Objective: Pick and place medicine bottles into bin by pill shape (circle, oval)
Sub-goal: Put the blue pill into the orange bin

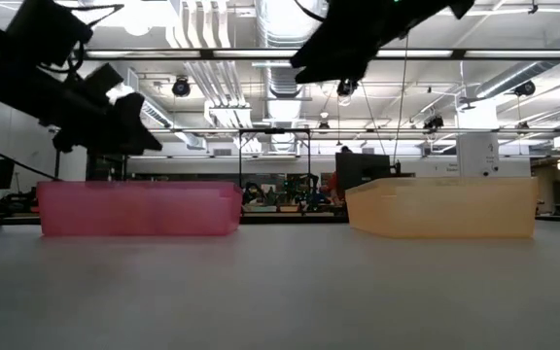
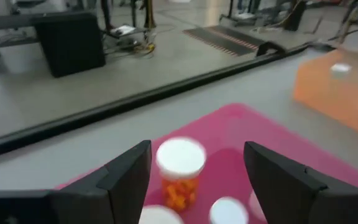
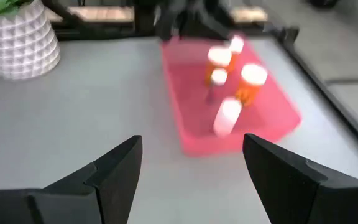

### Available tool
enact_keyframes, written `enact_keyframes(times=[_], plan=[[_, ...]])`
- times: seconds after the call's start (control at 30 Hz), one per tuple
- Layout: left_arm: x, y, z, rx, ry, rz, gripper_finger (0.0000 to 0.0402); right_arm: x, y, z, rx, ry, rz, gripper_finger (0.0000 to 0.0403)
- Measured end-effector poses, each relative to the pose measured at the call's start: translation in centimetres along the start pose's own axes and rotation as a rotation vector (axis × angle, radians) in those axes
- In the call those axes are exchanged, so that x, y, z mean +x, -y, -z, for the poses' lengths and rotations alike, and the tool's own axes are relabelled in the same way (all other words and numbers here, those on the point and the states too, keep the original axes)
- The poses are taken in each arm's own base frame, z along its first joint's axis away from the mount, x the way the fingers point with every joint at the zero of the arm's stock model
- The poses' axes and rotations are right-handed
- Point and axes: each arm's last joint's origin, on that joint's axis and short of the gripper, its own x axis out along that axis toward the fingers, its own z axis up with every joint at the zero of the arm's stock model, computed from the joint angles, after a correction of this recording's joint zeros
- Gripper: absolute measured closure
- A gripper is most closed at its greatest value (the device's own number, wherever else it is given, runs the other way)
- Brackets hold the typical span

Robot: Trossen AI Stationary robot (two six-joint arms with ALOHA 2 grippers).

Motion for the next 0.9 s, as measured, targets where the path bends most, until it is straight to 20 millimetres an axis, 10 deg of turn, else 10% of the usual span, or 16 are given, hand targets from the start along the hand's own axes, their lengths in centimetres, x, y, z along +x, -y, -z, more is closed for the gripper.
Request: enact_keyframes(times=[0.5, 0.9], plan=[[-2.6, 4.3, -10.5, 0.229, 0.290, 0.520, 0.0162, -5.1, -4.7, 3.1, 0.717, -0.592, -0.292, 0.0133], [-2.2, 6.0, -11.3, 0.305, 0.443, 0.568, 0.0161, -11.2, -13.0, 7.4, 1.030, -1.177, -0.090, 0.0133]])
